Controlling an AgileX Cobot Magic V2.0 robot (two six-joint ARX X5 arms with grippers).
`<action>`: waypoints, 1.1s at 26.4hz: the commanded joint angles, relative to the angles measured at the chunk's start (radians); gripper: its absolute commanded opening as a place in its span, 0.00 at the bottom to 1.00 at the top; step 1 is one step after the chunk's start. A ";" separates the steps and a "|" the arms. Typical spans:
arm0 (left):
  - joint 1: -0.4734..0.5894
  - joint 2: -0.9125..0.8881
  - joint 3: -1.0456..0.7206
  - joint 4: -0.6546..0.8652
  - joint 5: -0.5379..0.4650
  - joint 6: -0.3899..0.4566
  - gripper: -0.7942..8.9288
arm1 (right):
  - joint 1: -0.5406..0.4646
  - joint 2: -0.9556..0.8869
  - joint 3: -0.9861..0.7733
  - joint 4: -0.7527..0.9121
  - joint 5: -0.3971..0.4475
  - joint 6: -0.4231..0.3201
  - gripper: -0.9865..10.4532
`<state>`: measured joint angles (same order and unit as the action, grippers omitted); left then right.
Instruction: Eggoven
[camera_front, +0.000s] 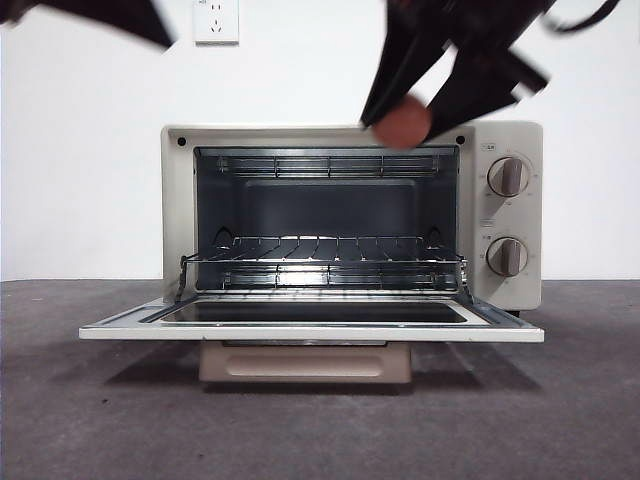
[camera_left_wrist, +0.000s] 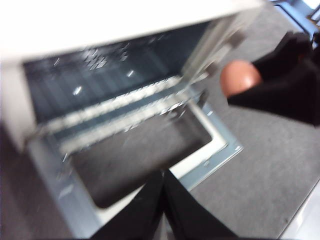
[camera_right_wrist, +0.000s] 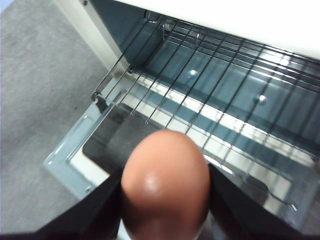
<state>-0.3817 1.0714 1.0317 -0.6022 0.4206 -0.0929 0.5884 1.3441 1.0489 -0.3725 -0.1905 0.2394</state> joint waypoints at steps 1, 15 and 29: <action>0.051 -0.050 -0.074 0.023 0.045 -0.003 0.09 | 0.005 0.090 0.008 0.077 -0.002 0.011 0.09; 0.214 -0.187 -0.246 0.018 0.187 0.001 0.09 | -0.049 0.325 0.008 0.299 0.044 0.014 0.09; 0.214 -0.187 -0.246 0.028 0.190 0.001 0.09 | -0.048 0.344 0.008 0.298 0.060 0.015 0.34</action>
<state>-0.1661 0.8803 0.7822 -0.5858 0.6052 -0.0952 0.5316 1.6653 1.0489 -0.0734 -0.1341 0.2432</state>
